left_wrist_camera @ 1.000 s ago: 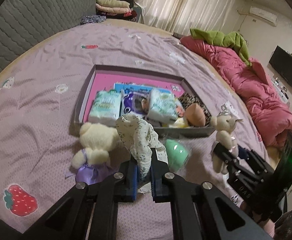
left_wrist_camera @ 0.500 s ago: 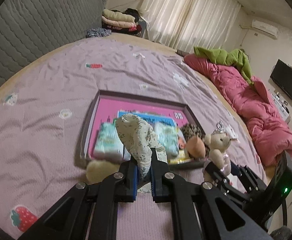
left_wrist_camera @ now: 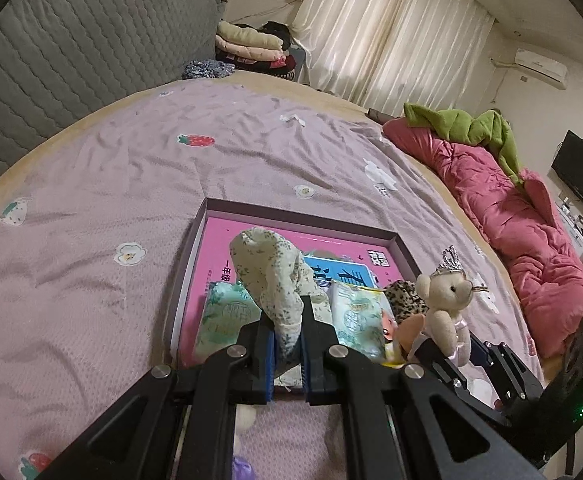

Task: Organize soft objects
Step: 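Lift the scrunchie and pink-dress bear and carry them over the box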

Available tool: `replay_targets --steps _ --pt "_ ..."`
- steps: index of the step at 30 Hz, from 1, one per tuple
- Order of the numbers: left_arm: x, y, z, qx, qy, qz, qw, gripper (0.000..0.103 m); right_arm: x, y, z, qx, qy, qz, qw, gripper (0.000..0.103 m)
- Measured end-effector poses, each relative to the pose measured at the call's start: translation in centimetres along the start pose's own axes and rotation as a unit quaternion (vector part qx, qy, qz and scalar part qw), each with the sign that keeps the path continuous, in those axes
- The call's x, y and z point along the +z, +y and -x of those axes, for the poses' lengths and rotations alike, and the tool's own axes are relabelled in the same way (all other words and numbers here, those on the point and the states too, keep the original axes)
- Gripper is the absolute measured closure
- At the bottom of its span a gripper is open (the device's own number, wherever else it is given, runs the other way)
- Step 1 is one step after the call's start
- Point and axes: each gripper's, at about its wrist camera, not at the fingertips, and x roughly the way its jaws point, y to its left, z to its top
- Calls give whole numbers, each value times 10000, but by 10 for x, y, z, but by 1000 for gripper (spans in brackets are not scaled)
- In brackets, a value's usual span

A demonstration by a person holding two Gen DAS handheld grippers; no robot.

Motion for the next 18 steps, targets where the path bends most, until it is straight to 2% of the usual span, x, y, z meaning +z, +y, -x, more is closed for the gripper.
replay_targets --steps 18 --pt "-3 10 -43 329 435 57 9985 93 5 -4 -33 -9 170 28 9999 57"
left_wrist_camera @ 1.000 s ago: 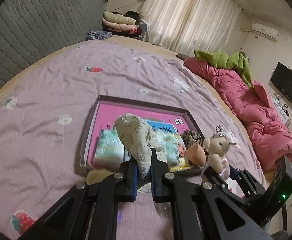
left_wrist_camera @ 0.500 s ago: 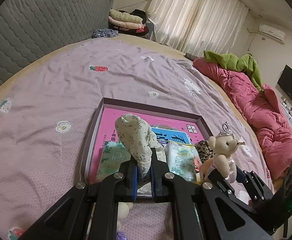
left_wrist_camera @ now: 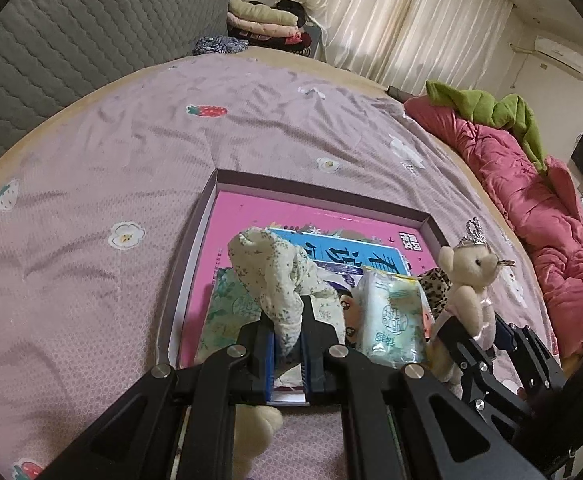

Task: Organize soft objects
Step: 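Lift the scrunchie and pink-dress bear and carry them over the box, then lower the scrunchie with the left tool while the right lowers the bear into the box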

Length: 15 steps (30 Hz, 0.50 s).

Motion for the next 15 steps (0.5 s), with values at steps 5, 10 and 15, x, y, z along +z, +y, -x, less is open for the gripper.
replay_targets --steps 5,10,15 --pt "-2 1 -6 137 99 24 9999 93 -3 0 -7 -11 122 51 9999 56" --pt "-3 5 -9 225 206 55 9995 93 -2 -1 -8 4 119 56 9999 52" --pt "-4 8 -10 249 254 81 9993 93 -3 -3 -6 80 51 -3 10000 50"
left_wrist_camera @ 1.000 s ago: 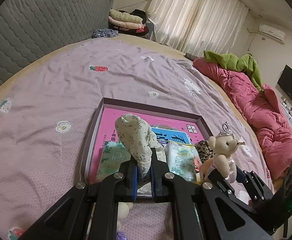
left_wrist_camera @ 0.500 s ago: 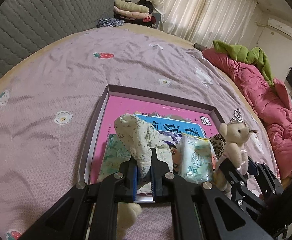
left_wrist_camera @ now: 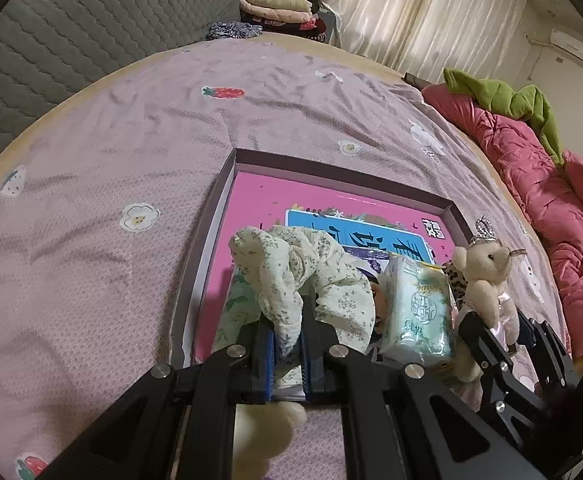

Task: Organize soft objects
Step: 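Lower the scrunchie with the left tool while the right lowers the bear into the box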

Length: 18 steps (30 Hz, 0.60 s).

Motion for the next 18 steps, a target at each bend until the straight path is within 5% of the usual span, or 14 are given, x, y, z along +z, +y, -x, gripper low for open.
replay_targets --steps 7,12,18 --pt "-1 0 -1 33 22 4 10000 93 2 2 9 -34 -213 65 9997 34" --pt "0 2 -1 33 47 28 10000 92 4 3 13 -88 -315 108 9994 33" --pt "2 5 -2 207 82 68 9997 69 5 3 18 -88 -403 116 9991 32"
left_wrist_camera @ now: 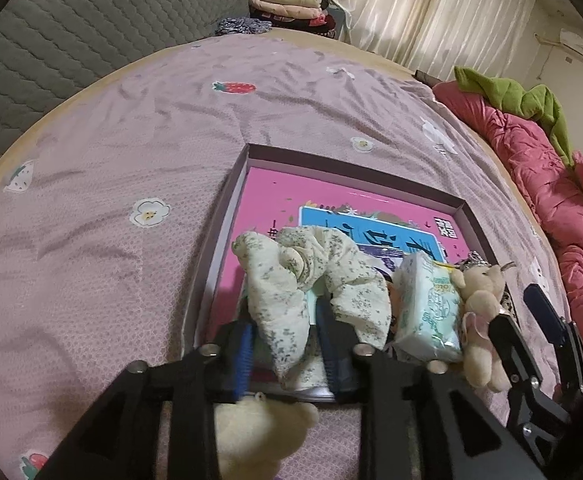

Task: Organize soft objects
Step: 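Lower the scrunchie with the left tool while the right lowers the bear into the box, then open both tools and withdraw them from the box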

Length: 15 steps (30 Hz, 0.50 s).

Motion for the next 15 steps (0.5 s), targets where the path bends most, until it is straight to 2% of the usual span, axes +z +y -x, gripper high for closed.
replay_targets --steps 6,15 --pt "2 3 6 113 -120 -31 9999 58 1 1 1 17 -36 18 10000 31" --pt "5 4 18 256 -271 -93 9993 56 2 2 4 -56 -66 -2 10000 29"
